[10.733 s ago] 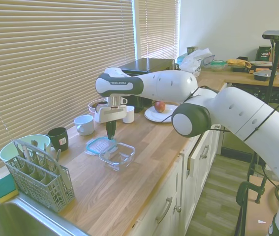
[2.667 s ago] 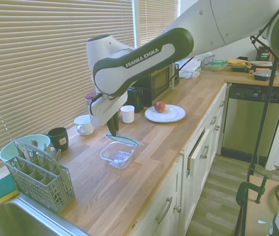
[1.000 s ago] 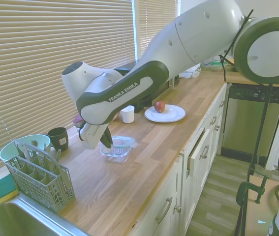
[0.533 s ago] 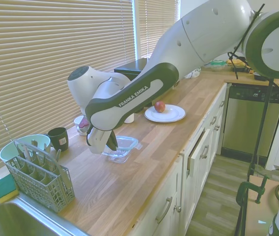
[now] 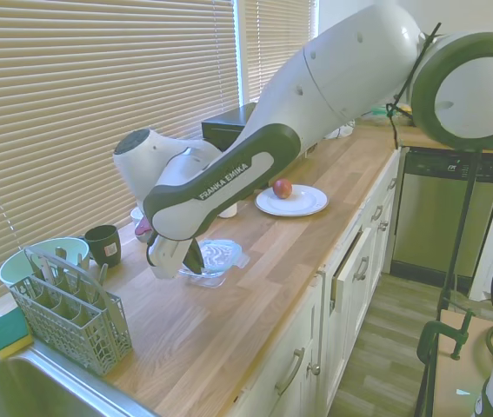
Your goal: Cover the lid of the food container
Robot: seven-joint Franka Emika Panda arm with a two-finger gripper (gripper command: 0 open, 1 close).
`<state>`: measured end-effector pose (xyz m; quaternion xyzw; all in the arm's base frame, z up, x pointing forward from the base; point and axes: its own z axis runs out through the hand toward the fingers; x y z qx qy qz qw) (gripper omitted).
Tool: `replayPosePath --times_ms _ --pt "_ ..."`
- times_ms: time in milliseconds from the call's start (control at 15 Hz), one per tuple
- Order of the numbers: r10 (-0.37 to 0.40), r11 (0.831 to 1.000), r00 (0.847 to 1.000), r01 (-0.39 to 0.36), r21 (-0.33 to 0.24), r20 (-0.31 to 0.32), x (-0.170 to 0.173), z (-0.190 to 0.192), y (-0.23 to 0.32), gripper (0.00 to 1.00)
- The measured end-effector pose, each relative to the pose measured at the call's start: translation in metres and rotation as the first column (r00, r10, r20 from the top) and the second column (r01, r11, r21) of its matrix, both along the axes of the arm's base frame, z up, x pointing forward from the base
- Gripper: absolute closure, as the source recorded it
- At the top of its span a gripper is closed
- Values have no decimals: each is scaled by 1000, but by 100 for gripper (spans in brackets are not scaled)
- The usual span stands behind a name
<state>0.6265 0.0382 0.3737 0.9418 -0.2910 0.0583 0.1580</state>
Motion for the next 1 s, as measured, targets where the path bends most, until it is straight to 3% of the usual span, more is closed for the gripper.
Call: replayPosePath --times_ms 1000 --pt "-70 993 997 67 93 35 29 3 7 100"
